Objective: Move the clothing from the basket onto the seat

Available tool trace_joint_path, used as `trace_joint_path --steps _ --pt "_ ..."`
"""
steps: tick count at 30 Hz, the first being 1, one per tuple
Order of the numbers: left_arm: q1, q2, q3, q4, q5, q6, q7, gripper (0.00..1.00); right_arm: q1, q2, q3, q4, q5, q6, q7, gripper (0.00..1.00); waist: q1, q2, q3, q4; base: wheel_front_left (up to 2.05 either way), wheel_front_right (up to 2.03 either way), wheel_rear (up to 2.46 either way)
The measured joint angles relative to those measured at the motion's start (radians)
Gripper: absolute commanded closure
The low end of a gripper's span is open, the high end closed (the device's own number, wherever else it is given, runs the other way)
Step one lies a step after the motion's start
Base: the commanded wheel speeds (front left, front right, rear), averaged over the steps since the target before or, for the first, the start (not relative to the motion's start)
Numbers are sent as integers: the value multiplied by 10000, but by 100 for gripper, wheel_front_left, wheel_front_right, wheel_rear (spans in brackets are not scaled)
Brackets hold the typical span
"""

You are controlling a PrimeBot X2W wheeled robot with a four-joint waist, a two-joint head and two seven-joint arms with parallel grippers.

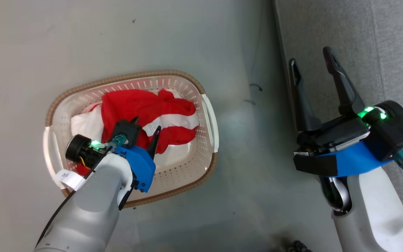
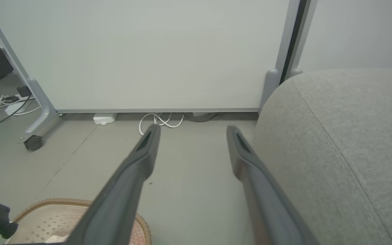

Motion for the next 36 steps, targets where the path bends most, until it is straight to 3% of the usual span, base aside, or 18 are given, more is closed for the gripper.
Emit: trace_joint_path --steps 14,34,36 --pt "-513 263 -1225 554 -2272 0 1028 0 -239 0 90 -581 140 0 0 0 -1 0 1314 -293 0 0 0" --pt "-1985 242 -3421 161 -4011 0 1141 0 -257 0 0 -1104 138 0 0 0 -2 0 2592 -296 0 0 0" --pt "-2072 211 -3626 301 -4088 0 1143 100 -258 0 0 -1127 138 0 0 0 -2 0 2628 -267 0 0 0"
